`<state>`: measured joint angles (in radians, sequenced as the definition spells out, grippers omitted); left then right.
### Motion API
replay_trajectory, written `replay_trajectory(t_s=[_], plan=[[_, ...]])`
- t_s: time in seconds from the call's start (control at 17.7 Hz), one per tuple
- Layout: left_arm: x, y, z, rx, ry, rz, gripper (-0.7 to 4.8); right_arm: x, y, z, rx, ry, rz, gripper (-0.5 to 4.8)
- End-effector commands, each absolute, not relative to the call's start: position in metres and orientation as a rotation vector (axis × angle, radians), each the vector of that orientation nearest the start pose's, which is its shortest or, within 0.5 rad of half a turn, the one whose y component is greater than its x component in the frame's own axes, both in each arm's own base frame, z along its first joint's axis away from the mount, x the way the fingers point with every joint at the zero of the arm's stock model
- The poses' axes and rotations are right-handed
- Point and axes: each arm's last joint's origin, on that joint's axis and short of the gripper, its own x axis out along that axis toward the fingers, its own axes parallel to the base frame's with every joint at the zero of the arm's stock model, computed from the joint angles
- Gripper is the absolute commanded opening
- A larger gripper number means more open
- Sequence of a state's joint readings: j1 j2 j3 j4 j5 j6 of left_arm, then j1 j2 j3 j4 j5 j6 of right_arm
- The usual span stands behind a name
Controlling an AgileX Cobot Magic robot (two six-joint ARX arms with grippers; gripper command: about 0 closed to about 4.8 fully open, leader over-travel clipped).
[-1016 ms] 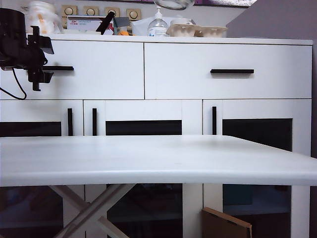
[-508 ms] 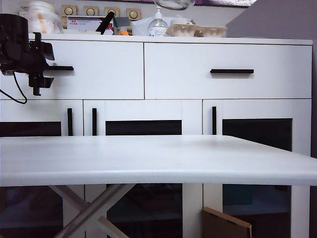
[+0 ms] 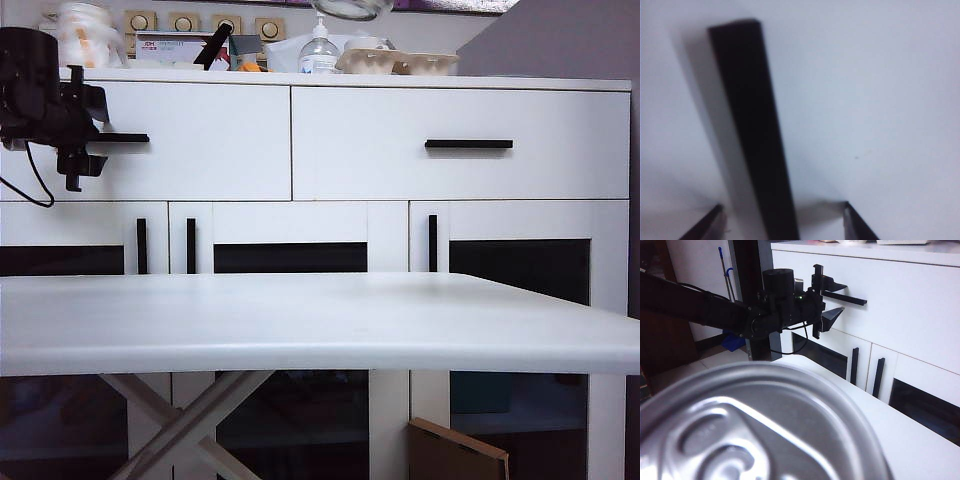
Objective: Pick up a can of beer from the white table, open the left drawer, place the beer inside the drawer, and finally close the drawer.
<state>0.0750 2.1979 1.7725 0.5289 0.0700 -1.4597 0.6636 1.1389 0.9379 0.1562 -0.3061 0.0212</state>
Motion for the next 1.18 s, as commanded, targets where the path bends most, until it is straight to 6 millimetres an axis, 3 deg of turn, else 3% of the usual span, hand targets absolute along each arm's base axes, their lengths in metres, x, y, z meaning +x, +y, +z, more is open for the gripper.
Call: replay_trajectory(t_s=[0.06, 0.11, 0.17, 0.28, 1.18], plan=[[0.518, 0.038, 0.287, -1.436, -0.112, -0.088, 3.06, 0.195, 0.164, 0.361, 0.027, -0.026, 0.971, 1.38], [0.518, 0.038, 0.286, -1.437, -0.101, -0.079, 2.34, 0.195, 0.164, 0.361, 0.027, -0.026, 0.971, 1.38], [0.518, 0.037, 0.286, -1.437, -0.1, -0.081, 0.77, 0.195, 0.164, 0.361, 0.027, -0.026, 0.971, 1.38], [0.518, 0.036, 0.286, -1.437, -0.102, -0.085, -0.06, 0.195, 0.164, 0.361, 0.027, -0.026, 0.97, 1.38], [0.515, 0.033, 0.296, -1.393, -0.085, -0.215, -0.06, 0.196, 0.163, 0.361, 0.028, -0.026, 0.929, 1.38]])
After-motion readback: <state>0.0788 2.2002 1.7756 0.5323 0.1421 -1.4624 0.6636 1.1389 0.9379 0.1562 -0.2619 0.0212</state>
